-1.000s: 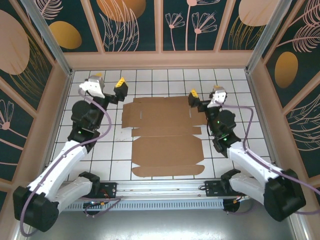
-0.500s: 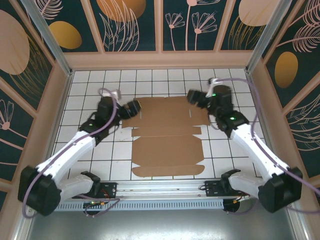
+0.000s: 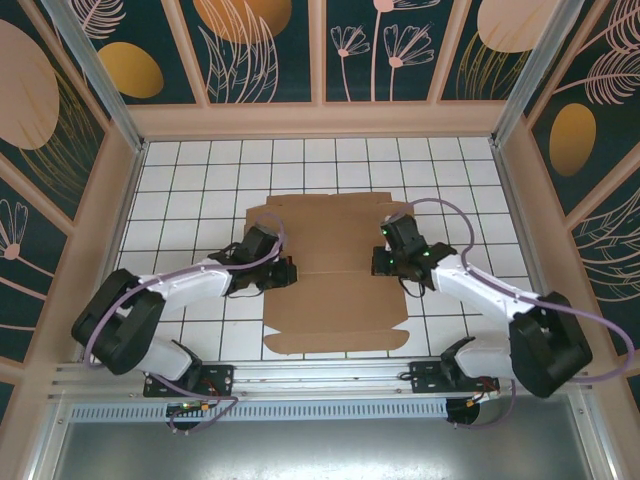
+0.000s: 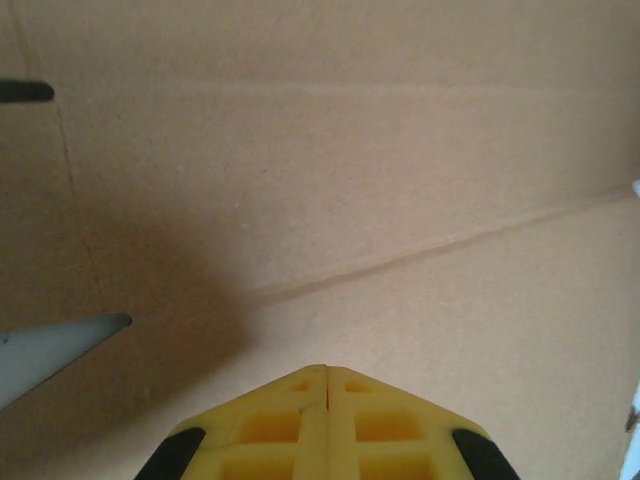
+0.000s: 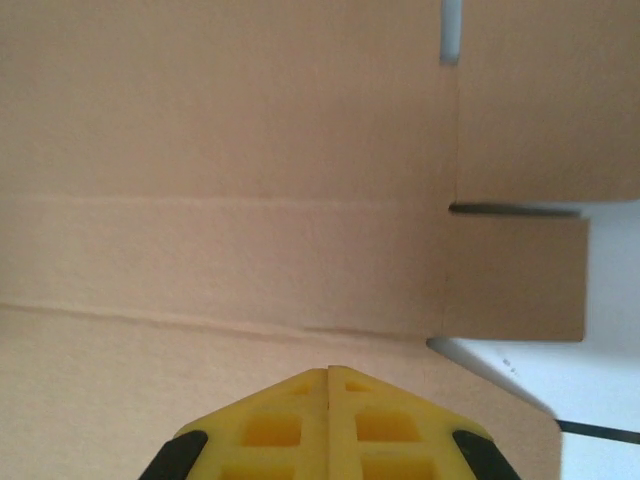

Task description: Fold the paper box

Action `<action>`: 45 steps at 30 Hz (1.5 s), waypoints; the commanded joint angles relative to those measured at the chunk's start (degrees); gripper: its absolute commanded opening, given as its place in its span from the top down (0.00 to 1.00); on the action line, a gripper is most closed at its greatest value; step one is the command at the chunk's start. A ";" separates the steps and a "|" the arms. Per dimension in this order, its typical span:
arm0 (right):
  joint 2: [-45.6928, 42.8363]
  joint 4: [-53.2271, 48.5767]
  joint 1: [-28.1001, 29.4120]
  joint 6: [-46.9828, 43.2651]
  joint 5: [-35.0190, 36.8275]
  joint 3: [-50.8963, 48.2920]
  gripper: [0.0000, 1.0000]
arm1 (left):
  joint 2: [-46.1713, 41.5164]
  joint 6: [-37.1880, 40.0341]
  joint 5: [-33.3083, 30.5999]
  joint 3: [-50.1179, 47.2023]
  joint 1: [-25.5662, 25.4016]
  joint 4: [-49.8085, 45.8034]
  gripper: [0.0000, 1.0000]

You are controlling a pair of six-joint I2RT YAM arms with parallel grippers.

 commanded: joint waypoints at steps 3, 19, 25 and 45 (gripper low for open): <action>6.32 -0.37 3.73 -0.10 2.51 -2.19 1.00 | 6.44 -3.31 -5.40 5.64 -0.31 -2.75 1.00; 25.17 13.98 16.95 2.02 -18.51 7.46 1.00 | 32.05 -2.41 -7.78 37.87 2.90 -8.94 1.00; 26.86 16.85 18.66 2.54 -23.74 18.85 0.78 | 35.63 2.27 -7.24 51.92 3.07 -16.16 1.00; -9.11 5.63 -11.72 5.61 -20.40 -11.88 0.27 | 7.26 -3.63 -1.10 8.52 5.97 -3.61 1.00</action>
